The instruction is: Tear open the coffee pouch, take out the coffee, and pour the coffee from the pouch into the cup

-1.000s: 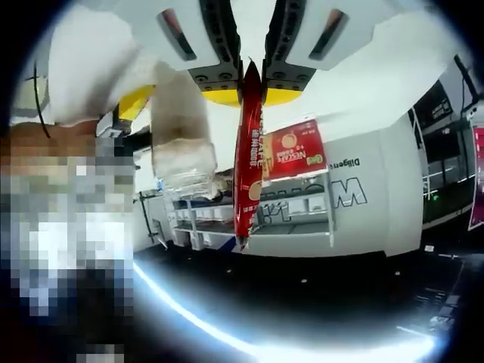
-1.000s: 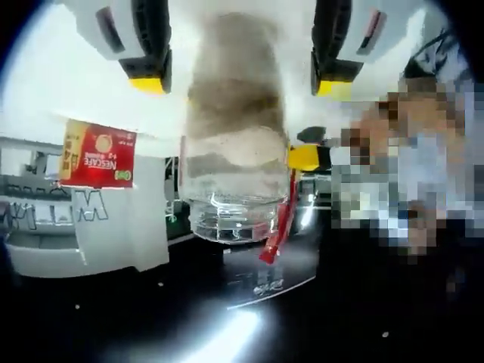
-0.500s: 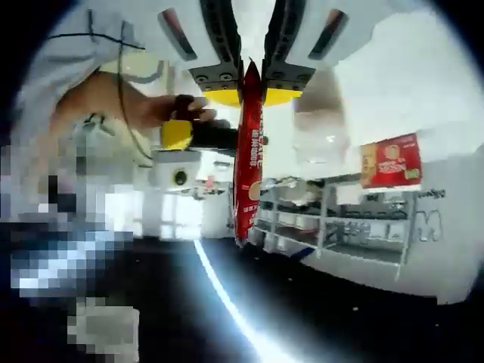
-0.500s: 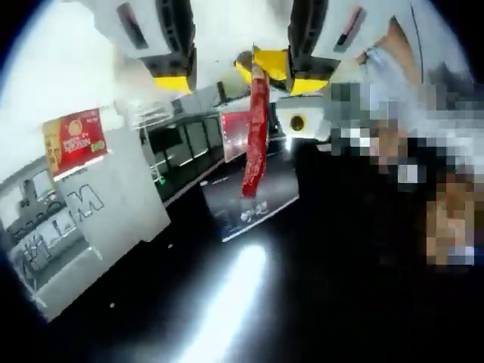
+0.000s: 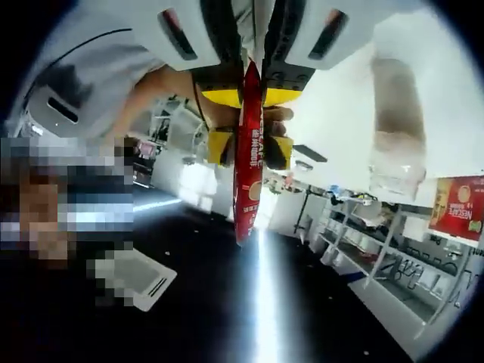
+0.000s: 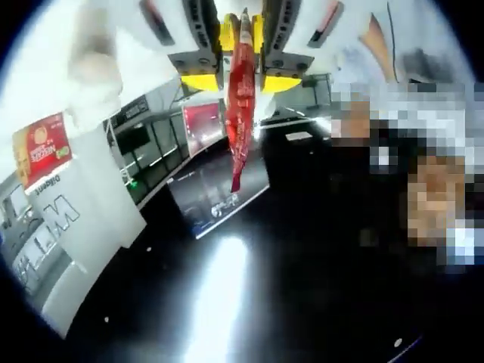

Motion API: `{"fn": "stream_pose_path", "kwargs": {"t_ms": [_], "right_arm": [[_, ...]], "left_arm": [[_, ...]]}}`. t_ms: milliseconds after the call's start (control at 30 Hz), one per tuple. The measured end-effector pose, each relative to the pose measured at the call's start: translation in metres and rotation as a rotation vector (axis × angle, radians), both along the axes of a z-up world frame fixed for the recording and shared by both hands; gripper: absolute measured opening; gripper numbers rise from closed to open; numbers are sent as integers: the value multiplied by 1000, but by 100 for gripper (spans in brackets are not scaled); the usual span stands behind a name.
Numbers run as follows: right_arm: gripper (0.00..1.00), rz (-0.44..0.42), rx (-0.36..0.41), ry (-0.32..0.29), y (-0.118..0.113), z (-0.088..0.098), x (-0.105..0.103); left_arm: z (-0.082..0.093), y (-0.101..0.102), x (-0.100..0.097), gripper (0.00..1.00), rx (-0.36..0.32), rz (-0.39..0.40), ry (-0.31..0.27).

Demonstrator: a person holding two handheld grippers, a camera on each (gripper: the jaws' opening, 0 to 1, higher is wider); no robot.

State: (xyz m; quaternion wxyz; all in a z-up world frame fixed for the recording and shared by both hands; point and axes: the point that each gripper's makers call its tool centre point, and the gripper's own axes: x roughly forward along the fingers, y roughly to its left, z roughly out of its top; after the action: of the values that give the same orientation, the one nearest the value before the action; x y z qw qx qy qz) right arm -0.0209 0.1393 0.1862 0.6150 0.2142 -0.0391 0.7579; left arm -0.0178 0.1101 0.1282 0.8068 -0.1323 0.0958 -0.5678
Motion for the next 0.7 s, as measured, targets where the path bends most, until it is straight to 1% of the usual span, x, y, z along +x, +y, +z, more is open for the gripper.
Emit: {"fn": "stream_pose_path", "kwargs": {"t_ms": [33,67,100,133,233,267,300,333,367,400,433,467,500,533,600,633,667,700], "right_arm": [[14,-6,-5,6,2,1,0],[13,-7,-6,6,2,1,-1],[12,-11,-8,6,2,1,-1],[11,-26,-14,4,3,2,0],[10,-38,-37,1,4,1,0],[10,-53,-40,-8,4,1,1],[10,-78,-49,-30,4,1,3],[10,-90,-59,-51,4,1,4],[10,-93,-60,-59,3,1,4],[10,-100,-68,-83,2,2,3],[10,-119,-92,-118,1,0,5],[10,-139,-123,-162,0,-4,6],[10,-156,-147,-200,-1,-8,8],[10,-147,-176,-221,-2,-15,9],[10,-109,-215,-225,-1,-25,7],[10,-102,-221,-228,-1,-27,7],[10,-76,-241,-241,2,-34,2],[10,-52,-255,-250,6,-39,-4]], "left_arm": [[1,0,-1,11,-18,-7,7],[2,0,-1,11,-21,-7,6],[2,1,-1,11,-26,-2,-6],[3,2,1,11,-23,18,-31],[2,0,-1,11,-18,20,-38],[3,0,2,12,-14,37,-71],[4,0,5,12,-2,60,-139],[3,0,6,13,22,73,-194],[1,2,7,16,46,84,-209],[-1,4,7,23,64,96,-223],[0,6,6,29,60,94,-212],[2,13,8,33,59,105,-210],[7,19,9,33,43,118,-210],[11,23,8,32,29,123,-210],[24,29,4,31,-34,117,-213],[31,31,0,31,-67,105,-210],[40,34,-4,30,-105,86,-212],[45,33,-7,30,-124,72,-209]]}}
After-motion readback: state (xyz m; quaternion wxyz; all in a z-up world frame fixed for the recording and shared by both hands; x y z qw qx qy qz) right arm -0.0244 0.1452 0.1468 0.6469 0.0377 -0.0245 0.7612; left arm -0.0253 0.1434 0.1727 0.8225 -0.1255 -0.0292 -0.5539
